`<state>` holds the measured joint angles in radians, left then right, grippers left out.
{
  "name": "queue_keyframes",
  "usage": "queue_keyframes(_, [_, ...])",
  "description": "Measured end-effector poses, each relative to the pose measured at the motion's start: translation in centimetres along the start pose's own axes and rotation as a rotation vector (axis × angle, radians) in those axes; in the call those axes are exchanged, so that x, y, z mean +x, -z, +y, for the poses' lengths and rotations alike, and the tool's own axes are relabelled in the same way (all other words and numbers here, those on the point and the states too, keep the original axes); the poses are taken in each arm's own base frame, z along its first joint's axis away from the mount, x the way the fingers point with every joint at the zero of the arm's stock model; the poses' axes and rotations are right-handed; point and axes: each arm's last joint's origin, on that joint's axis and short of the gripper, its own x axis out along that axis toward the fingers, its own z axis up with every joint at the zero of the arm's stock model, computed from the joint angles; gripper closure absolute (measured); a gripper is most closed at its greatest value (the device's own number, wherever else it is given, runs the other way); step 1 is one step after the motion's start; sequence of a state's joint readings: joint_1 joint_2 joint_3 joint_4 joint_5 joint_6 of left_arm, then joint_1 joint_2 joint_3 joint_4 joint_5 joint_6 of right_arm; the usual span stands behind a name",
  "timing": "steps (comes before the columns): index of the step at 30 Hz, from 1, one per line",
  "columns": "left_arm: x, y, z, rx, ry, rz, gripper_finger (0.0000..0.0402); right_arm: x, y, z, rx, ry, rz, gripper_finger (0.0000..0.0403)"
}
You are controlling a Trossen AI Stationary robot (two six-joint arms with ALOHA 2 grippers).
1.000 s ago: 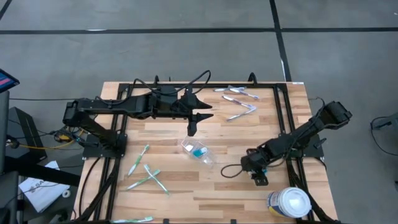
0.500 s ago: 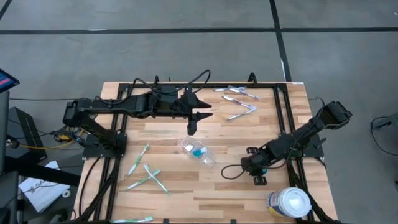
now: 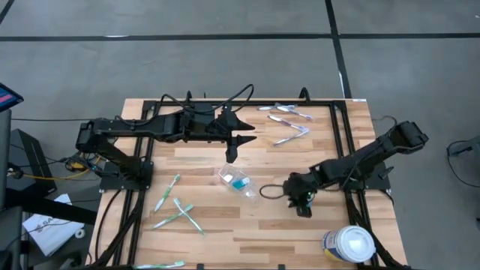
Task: Pick & Place toothbrushing station
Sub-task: Put the blue mouthwash bottle into the transparent organizer
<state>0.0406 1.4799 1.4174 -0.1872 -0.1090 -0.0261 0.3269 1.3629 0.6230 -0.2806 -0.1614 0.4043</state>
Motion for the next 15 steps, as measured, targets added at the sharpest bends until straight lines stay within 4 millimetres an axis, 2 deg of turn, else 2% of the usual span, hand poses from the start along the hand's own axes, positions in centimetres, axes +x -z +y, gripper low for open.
queue_keyframes(7, [0.1, 0.2, 1.3, 0.011, -0.092, 0.027, 0.0257, -6.8, -5.0, 0.0, 0.01, -0.063, -0.321, 0.0325])
queue_keyframes(11, [0.1, 0.2, 3.0, 0.004, -0.147, 0.026, 0.0257, -10.8, -7.1, -0.1, 0.034, -0.072, -0.569, 0.0325])
queue_keyframes(15, [0.0, 0.2, 5.6, -0.016, -0.281, 0.026, 0.0257, -13.3, -8.6, 0.1, 0.08, -0.037, -0.859, 0.0325])
